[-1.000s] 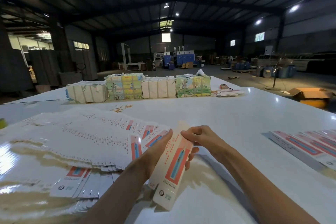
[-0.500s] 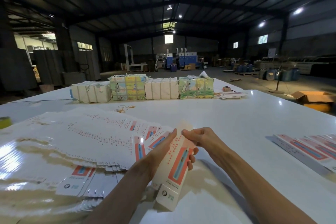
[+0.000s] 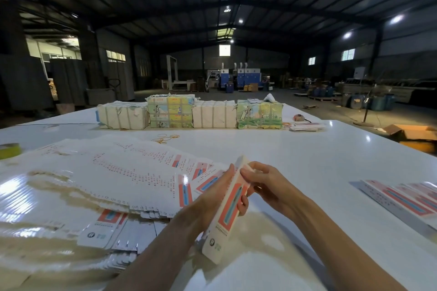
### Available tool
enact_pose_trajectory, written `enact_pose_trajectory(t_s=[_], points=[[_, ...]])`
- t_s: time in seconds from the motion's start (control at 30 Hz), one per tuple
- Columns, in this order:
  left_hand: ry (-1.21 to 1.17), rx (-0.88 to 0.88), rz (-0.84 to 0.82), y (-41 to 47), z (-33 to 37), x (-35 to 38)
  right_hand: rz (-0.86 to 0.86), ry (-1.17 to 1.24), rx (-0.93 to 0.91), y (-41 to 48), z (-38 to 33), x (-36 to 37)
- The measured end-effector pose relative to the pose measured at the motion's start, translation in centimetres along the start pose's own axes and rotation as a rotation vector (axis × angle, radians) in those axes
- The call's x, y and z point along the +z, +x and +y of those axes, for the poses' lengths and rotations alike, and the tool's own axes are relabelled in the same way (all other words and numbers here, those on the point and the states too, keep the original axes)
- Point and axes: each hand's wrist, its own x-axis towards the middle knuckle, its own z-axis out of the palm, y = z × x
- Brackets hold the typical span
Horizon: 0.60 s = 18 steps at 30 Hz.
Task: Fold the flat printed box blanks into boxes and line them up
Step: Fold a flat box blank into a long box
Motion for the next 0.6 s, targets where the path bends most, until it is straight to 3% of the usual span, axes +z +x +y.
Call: enact_pose_trajectory(t_s=[0.17, 0.4, 0.6], points=[[-0.016, -0.061, -0.049, 0.6, -0.6, -1.4, 0.030, 0.035, -0.080, -0.5, -0.2, 1.0], [-0.273, 0.037, -0.033, 1.2, -1.1, -1.4, 0.225, 0.061, -0.126, -1.0, -0.4, 2.8], [0.140, 0.246, 0.329, 2.2, -2.0, -0.5, 0.340, -0.093, -0.224, -1.1, 0.2, 2.6]])
